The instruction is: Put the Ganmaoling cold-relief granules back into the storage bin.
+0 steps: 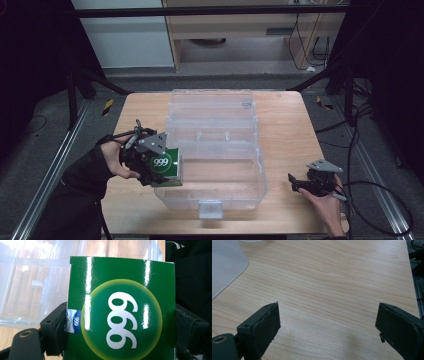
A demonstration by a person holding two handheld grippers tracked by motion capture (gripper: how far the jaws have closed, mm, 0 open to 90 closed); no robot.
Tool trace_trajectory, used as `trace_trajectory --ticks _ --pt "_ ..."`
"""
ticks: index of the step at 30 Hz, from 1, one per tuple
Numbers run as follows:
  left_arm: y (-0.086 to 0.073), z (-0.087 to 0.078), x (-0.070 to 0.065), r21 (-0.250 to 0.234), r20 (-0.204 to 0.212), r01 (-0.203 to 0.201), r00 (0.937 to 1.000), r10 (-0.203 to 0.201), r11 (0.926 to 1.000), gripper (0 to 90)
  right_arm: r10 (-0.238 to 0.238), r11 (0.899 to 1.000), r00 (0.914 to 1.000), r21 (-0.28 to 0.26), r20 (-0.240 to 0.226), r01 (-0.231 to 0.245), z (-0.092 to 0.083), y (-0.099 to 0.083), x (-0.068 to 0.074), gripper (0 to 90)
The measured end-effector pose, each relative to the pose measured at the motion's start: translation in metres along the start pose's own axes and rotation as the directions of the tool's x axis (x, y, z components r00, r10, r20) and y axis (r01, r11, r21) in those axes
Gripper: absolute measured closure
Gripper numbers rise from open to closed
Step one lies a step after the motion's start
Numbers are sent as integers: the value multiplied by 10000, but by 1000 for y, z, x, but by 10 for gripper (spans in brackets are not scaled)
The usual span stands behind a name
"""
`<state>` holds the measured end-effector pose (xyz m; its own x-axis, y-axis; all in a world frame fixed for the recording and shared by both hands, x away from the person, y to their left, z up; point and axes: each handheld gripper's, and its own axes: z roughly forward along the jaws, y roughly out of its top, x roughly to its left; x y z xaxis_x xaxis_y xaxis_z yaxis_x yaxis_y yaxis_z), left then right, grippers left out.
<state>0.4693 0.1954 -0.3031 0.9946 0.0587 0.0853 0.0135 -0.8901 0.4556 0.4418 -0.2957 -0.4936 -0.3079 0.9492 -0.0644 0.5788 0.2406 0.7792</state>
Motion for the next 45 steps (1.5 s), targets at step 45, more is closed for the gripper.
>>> trace_trajectory --ticks 45 --pt "-5 54 5 650 487 -173 9987 142 9977 148 -68 10000 10000 51 -72 69 2 -1 0 60"
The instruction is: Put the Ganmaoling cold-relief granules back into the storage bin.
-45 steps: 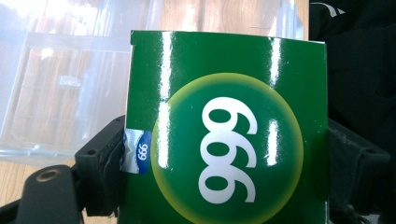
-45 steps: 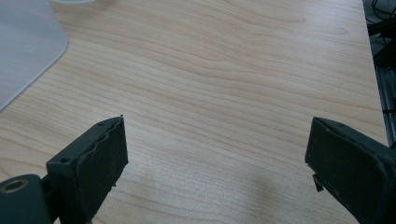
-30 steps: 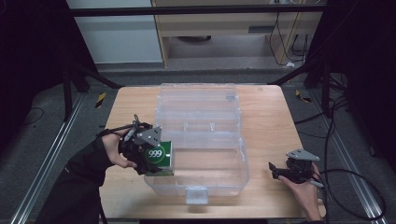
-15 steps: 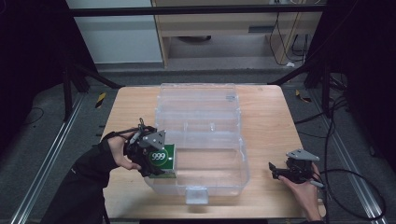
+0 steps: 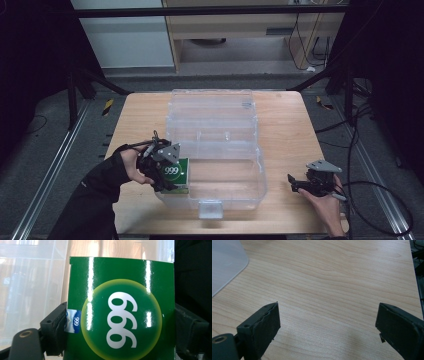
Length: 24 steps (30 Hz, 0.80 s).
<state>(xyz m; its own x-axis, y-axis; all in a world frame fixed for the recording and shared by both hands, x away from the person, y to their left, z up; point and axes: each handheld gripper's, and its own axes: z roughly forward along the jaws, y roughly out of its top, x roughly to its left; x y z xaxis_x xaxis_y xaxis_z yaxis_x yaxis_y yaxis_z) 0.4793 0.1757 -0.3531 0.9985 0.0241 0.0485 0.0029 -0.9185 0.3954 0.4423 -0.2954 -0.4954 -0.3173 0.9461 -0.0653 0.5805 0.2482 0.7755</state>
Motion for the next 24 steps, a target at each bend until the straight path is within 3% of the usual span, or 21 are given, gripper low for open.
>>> trace_trajectory --ticks 24 --pt "-10 27 2 60 107 176 9998 -177 9998 146 -115 9999 9999 -14 -10 115 1 -1 1 57"
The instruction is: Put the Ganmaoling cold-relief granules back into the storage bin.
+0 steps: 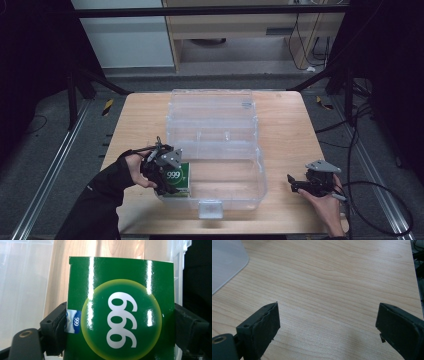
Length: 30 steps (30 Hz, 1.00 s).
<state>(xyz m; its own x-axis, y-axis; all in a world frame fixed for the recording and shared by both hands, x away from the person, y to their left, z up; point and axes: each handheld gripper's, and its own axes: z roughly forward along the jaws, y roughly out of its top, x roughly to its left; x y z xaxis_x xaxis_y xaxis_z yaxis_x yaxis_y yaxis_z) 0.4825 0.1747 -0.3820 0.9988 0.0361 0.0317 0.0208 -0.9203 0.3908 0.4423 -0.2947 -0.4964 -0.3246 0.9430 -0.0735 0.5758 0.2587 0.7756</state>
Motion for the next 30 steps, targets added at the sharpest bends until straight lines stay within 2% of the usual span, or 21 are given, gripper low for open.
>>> trace_trajectory --ticks 15,21,23,30 --pt "-2 14 1 435 -66 49 10000 -46 9990 130 -70 10000 10000 -12 8 70 0 0 0 52" --pt "-4 15 0 462 -74 88 9999 -84 9989 127 -61 10000 10000 7 -21 61 0 0 0 52" --pt "-4 13 0 212 -117 237 9997 -235 9995 119 -71 10000 10000 11 -8 71 0 0 0 52" --pt "-3 -7 -2 -327 -589 236 9979 -255 9992 129 -54 10000 10000 2 0 54 0 0 0 51"
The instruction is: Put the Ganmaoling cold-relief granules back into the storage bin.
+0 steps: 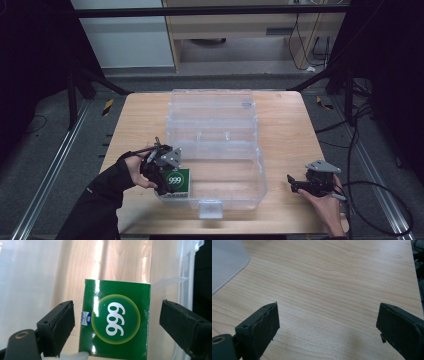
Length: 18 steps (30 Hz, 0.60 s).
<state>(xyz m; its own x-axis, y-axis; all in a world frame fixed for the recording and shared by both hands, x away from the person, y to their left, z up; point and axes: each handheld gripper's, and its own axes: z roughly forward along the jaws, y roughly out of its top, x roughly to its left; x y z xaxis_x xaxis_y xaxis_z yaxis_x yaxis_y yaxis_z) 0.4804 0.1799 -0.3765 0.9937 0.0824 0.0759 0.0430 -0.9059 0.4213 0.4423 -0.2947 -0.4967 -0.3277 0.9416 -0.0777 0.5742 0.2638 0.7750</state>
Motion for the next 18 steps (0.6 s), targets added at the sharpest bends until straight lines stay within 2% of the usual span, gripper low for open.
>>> trace_trajectory --ticks 1,2,3,5,11,18 --pt "0 -3 0 -59 -60 19 10000 -20 10000 137 8 10000 10000 10 2 -8 0 0 0 51" --pt "-1 -7 0 -163 -376 -27 9993 21 9999 151 28 10000 10000 14 6 -28 0 0 0 51" --pt "-2 -10 -1 -276 -201 105 9997 -110 9996 151 28 10000 10000 14 6 -28 0 0 0 51" --pt "-4 -18 -1 -402 -586 147 9981 -170 9991 178 44 10000 10000 4 0 -44 0 0 0 52" --pt "-18 -38 -3 -751 -1155 487 9917 -572 9960 237 87 10000 10000 28 5 -87 0 0 -1 54" --pt "-38 -50 -5 -984 -1382 1083 9829 -1213 9892 301 60 9999 10000 85 -14 -60 1 -1 0 54"
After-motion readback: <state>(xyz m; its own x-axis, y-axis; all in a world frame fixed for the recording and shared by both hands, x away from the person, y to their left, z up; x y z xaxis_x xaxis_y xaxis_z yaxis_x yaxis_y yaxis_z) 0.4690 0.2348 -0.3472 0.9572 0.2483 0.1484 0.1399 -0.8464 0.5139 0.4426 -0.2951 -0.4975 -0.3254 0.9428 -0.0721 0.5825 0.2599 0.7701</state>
